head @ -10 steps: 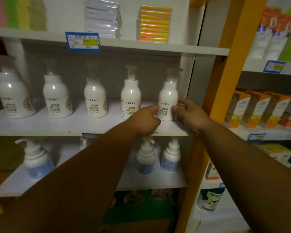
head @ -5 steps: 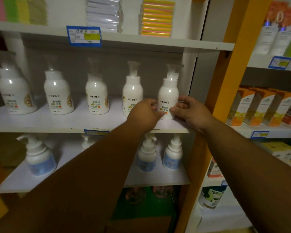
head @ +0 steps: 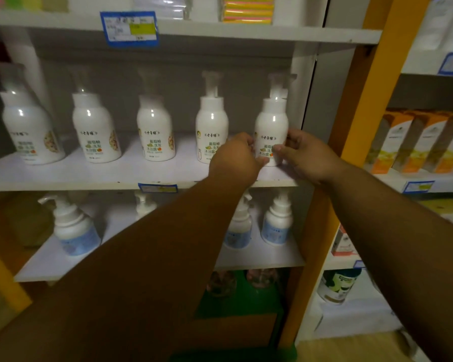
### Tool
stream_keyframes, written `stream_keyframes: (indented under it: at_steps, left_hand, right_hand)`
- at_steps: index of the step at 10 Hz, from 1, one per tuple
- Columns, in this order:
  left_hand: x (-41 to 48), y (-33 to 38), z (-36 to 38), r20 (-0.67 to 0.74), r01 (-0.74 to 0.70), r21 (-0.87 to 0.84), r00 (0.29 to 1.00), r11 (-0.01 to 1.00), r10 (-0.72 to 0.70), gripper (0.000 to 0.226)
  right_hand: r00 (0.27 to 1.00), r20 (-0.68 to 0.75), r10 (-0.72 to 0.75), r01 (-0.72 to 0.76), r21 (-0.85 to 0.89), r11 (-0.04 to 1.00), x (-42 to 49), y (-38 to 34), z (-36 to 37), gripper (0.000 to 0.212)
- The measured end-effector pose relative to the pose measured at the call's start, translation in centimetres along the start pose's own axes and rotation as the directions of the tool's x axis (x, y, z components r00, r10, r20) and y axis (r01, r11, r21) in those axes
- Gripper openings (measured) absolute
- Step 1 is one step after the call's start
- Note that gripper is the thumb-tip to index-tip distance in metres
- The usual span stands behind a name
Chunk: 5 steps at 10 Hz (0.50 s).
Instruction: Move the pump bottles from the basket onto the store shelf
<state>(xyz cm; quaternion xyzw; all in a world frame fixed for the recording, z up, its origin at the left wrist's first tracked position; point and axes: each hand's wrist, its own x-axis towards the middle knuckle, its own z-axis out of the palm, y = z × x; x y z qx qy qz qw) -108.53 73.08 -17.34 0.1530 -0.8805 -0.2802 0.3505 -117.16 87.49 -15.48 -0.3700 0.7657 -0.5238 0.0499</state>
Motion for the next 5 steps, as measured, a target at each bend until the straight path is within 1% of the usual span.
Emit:
stream_keyframes:
  at_steps: [1, 3, 4, 5]
  left_hand:
    - [-0.1, -0.1, 0.5, -0.01, -0.037, 0.056, 0.999, 0.998, 0.038, 0.048]
    - [-0.3, 0.0, 0.3, 0.027, -0.064, 0.089, 0.998, 0.994, 0.062, 0.052]
    - [-1.5, 0.1, -0.3, 0.056, -0.143, 0.148, 0.989, 0.979, 0.136, 0.05]
    - [-3.6, -0.7, -1.2, 0.067, -0.201, 0.234, 0.979, 0.951, 0.19, 0.056]
  right_hand:
    - [1.0, 0.026, -0.005, 0.006, -0.034, 0.999, 0.2, 0.1, 0.2, 0.044]
    - [0.999, 0.03, -0.028, 0.029, -0.037, 0.999, 0.3, 0.0, 0.8, 0.055]
    - [0.999, -0.047, -0.024, 0.019, -0.112, 0.994, 0.0, 0.0, 0.9, 0.056]
    - [0.98, -0.199, -0.026, -0.025, -0.254, 0.967, -0.9, -0.2, 0.9, 0.048]
